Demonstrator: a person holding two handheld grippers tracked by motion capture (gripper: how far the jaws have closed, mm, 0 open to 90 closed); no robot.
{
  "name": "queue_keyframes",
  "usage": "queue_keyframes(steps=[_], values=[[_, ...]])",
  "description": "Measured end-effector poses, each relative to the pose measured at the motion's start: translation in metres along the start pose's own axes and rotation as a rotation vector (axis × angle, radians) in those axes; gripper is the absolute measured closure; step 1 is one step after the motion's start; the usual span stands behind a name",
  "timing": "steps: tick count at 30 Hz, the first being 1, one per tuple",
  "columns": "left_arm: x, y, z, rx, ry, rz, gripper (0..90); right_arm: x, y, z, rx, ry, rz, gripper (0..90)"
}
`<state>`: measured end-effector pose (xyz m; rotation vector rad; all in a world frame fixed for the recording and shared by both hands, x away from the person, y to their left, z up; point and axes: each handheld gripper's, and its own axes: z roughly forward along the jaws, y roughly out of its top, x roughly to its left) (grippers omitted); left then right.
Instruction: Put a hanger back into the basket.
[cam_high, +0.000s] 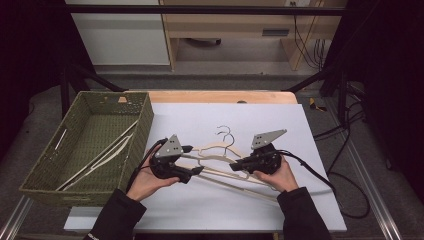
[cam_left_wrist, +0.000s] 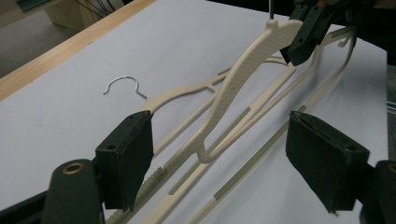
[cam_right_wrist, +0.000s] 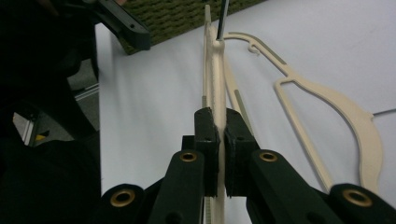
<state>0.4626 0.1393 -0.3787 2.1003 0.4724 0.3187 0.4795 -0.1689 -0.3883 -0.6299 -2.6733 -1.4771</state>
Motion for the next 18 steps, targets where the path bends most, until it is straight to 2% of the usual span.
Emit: queue_keyframes(steps=[4,7,13,17,18], values=[[-0.006,0.005,0.002,0.018,-0.046,0.019,26.7,0.012,0.005,-0.004,0.021,0.01,-0.048,86.9],[-0.01,0.007,0.004,0.044,-0.091,0.042,33.5,0.02,0.01,-0.002,0.034,0.034,-0.081,86.9],[-0.014,0.008,0.007,0.085,-0.177,0.078,55.9,0.032,0.018,0.005,0.059,0.08,-0.135,86.9],[-0.016,0.008,0.006,0.103,-0.19,0.079,73.5,0.033,0.018,0.009,0.07,0.103,-0.136,86.8],[-0.017,0.009,0.005,0.111,-0.182,0.088,74.2,0.033,0.018,0.01,0.07,0.104,-0.139,86.7]])
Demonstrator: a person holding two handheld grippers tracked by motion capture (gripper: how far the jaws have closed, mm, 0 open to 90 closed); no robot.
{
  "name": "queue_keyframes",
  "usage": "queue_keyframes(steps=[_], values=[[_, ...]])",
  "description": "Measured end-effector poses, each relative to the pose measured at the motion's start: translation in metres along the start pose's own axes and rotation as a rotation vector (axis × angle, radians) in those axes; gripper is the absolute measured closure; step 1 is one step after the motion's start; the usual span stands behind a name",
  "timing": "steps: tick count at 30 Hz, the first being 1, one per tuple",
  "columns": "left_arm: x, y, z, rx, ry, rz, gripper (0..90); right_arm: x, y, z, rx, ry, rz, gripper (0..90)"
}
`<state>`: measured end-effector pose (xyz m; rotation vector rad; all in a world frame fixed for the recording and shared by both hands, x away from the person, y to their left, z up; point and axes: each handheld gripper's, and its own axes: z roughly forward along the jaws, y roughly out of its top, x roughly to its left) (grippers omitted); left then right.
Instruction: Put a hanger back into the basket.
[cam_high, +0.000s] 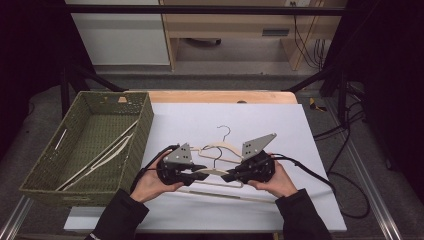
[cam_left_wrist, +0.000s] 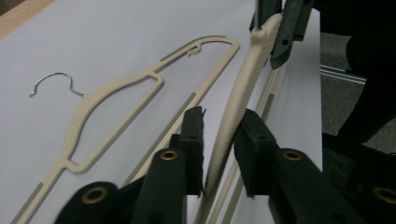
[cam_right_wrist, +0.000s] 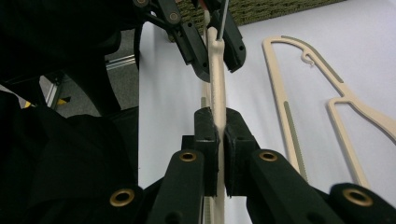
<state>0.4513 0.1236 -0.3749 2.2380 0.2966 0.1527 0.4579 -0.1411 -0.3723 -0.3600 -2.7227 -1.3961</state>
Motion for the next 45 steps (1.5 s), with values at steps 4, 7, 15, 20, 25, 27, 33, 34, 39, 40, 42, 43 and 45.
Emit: queue_keyframes(steps=[4,7,15,20,25,27,33,34,39,40,42,43,45], values=[[-0.004,0.001,-0.002,0.006,0.008,-0.011,76.8,-0.001,0.001,0.0,-0.007,-0.005,0.001,85.1],[-0.006,0.002,-0.003,0.002,0.01,-0.025,80.2,-0.002,0.001,-0.002,-0.027,-0.063,-0.008,79.6],[-0.016,0.008,-0.007,-0.029,0.041,-0.033,85.5,-0.001,0.002,-0.007,-0.067,-0.199,-0.02,62.5],[-0.016,0.011,-0.021,-0.061,0.107,-0.062,85.7,0.008,0.0,-0.028,-0.165,-0.291,-0.024,47.9],[-0.013,0.018,-0.046,-0.106,0.203,-0.074,85.7,0.014,-0.006,-0.048,-0.262,-0.389,0.025,26.2],[-0.01,0.022,-0.06,-0.123,0.222,-0.068,85.7,0.013,-0.014,-0.052,-0.275,-0.427,0.054,22.4],[-0.001,0.032,-0.099,-0.169,0.264,-0.067,85.7,0.006,-0.039,-0.06,-0.31,-0.51,0.154,15.0],[0.001,0.033,-0.106,-0.172,0.267,-0.068,85.7,0.004,-0.044,-0.061,-0.311,-0.516,0.163,14.7],[0.014,0.032,-0.137,-0.173,0.318,-0.068,85.6,0.001,-0.062,-0.063,-0.274,-0.558,0.197,12.3],[0.017,0.03,-0.143,-0.172,0.332,-0.073,85.7,0.001,-0.064,-0.064,-0.277,-0.564,0.202,11.9],[0.023,0.026,-0.153,-0.167,0.362,-0.072,85.6,0.0,-0.068,-0.065,-0.279,-0.573,0.213,11.0],[0.027,0.023,-0.16,-0.163,0.382,-0.075,85.6,0.0,-0.069,-0.065,-0.281,-0.579,0.219,11.0],[0.034,0.017,-0.17,-0.158,0.408,-0.081,85.6,0.0,-0.071,-0.066,-0.28,-0.581,0.224,10.7]])
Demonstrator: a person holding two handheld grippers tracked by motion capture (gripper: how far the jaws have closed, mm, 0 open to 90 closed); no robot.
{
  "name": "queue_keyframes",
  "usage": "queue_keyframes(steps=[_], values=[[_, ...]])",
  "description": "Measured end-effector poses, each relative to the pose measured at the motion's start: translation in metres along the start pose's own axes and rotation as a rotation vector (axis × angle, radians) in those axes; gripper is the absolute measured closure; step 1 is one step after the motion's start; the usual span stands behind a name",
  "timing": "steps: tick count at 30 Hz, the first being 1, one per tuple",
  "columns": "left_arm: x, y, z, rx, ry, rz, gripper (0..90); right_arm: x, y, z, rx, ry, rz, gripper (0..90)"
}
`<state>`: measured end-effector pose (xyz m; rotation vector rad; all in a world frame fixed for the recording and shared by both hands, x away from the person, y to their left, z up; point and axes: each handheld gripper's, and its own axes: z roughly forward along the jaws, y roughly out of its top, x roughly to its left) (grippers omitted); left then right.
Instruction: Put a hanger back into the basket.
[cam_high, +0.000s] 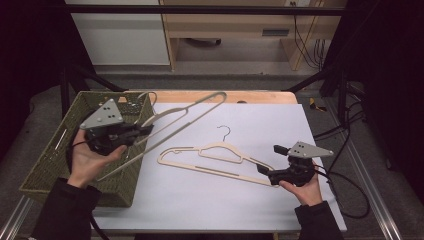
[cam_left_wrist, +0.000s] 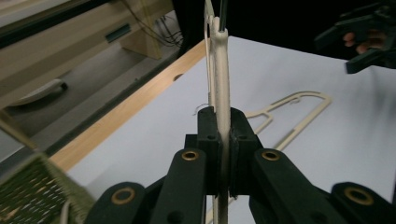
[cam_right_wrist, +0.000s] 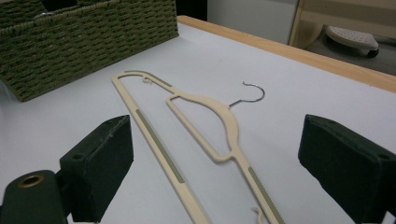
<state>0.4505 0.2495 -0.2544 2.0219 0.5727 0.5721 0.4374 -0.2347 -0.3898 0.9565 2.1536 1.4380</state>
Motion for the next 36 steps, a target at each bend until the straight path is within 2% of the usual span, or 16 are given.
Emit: queue_keyframes(steps=[4,11,18,23,26,32,33,36], values=[[0.018,-0.008,-0.015,-0.005,0.044,-0.014,85.7,-0.002,-0.002,-0.002,0.001,-0.011,0.005,9.6],[0.047,-0.026,-0.036,-0.001,0.119,-0.012,85.6,-0.006,-0.006,-0.005,0.004,-0.029,0.022,8.5],[0.071,-0.051,-0.05,0.032,0.173,-0.043,85.5,-0.006,-0.007,-0.004,0.01,-0.031,0.02,8.0],[0.087,-0.072,-0.062,0.052,0.207,-0.082,85.5,-0.006,-0.007,-0.004,0.015,-0.034,0.021,7.9],[0.095,-0.085,-0.068,0.07,0.237,-0.085,85.5,-0.006,-0.007,-0.003,0.016,-0.033,0.018,7.9],[0.101,-0.099,-0.069,0.098,0.265,-0.079,85.5,-0.006,-0.007,-0.003,0.019,-0.033,0.018,7.8],[0.103,-0.104,-0.068,0.123,0.271,-0.07,85.5,-0.006,-0.007,-0.003,0.017,-0.032,0.02,7.8],[0.104,-0.111,-0.065,0.149,0.283,-0.063,85.4,-0.006,-0.007,-0.003,0.019,-0.031,0.018,7.8]])
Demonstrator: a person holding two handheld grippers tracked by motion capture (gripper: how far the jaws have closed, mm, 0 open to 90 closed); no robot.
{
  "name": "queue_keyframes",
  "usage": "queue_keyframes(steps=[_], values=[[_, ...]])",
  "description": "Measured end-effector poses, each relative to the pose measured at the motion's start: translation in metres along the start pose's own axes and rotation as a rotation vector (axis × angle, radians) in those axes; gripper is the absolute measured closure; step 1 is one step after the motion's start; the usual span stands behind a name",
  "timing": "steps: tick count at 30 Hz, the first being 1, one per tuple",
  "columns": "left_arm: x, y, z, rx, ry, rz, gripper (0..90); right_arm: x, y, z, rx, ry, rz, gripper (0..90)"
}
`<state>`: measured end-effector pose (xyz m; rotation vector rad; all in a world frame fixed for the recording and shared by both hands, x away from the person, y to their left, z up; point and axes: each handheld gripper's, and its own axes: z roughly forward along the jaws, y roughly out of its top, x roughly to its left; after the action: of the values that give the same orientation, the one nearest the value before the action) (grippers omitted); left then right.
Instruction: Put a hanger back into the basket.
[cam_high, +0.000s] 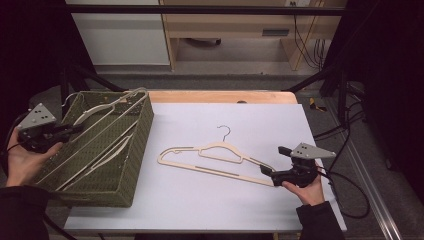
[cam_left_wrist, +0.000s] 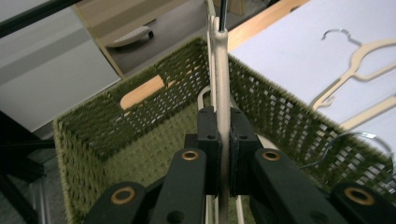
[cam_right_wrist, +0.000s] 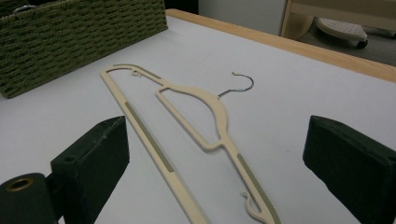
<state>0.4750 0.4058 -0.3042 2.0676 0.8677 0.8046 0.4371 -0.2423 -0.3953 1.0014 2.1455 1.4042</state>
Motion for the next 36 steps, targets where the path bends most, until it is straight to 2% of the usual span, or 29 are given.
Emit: queue_keyframes(steps=[2,7,8,11,13,14,17,18,20,21,23,26,32,34,36], values=[[0.0,-0.002,0.001,0.004,0.008,0.004,85.5,0.0,0.0,0.0,0.002,0.001,0.001,7.8],[-0.001,-0.021,0.013,0.062,0.043,0.029,85.4,0.0,0.0,0.0,0.004,0.002,0.002,7.8],[-0.001,-0.021,0.013,0.062,0.043,0.029,85.4,0.0,0.0,0.0,0.002,0.005,-0.002,7.8],[-0.004,-0.035,0.025,0.059,0.049,0.039,85.4,0.0,0.0,0.002,0.007,0.005,-0.006,7.8],[-0.007,-0.04,0.031,0.092,0.045,0.04,85.3,0.001,0.0,0.002,0.006,0.003,-0.006,7.8],[-0.007,-0.043,0.034,0.132,0.041,0.066,85.3,0.001,0.0,0.002,0.005,0.002,-0.006,7.8],[-0.01,-0.054,0.044,0.161,0.032,0.061,85.3,0.001,0.0,0.002,0.004,0.005,-0.005,7.9],[-0.012,-0.058,0.047,0.137,0.033,0.025,85.4,0.001,0.0,0.002,0.005,0.004,-0.005,7.9],[-0.013,-0.063,0.048,0.125,0.022,0.0,85.3,0.001,-0.001,0.002,0.004,0.005,-0.004,7.9],[-0.012,-0.065,0.048,0.135,0.016,-0.002,85.2,0.001,-0.001,0.002,0.005,0.005,-0.002,7.9],[-0.013,-0.068,0.049,0.152,-0.025,-0.018,83.7,0.002,-0.001,0.003,0.009,0.011,-0.002,7.9],[-0.018,-0.068,0.051,0.16,-0.066,-0.036,81.4,0.002,-0.001,0.004,0.012,0.01,-0.006,7.8],[-0.026,-0.067,0.058,0.212,-0.148,-0.069,71.7,0.003,-0.001,0.004,0.011,0.01,-0.004,7.7],[-0.028,-0.067,0.061,0.24,-0.167,-0.067,66.8,0.003,-0.001,0.005,0.01,0.01,-0.004,7.7],[-0.03,-0.066,0.062,0.248,-0.157,-0.049,64.3,0.003,-0.001,0.005,0.014,0.012,-0.002,7.7]])
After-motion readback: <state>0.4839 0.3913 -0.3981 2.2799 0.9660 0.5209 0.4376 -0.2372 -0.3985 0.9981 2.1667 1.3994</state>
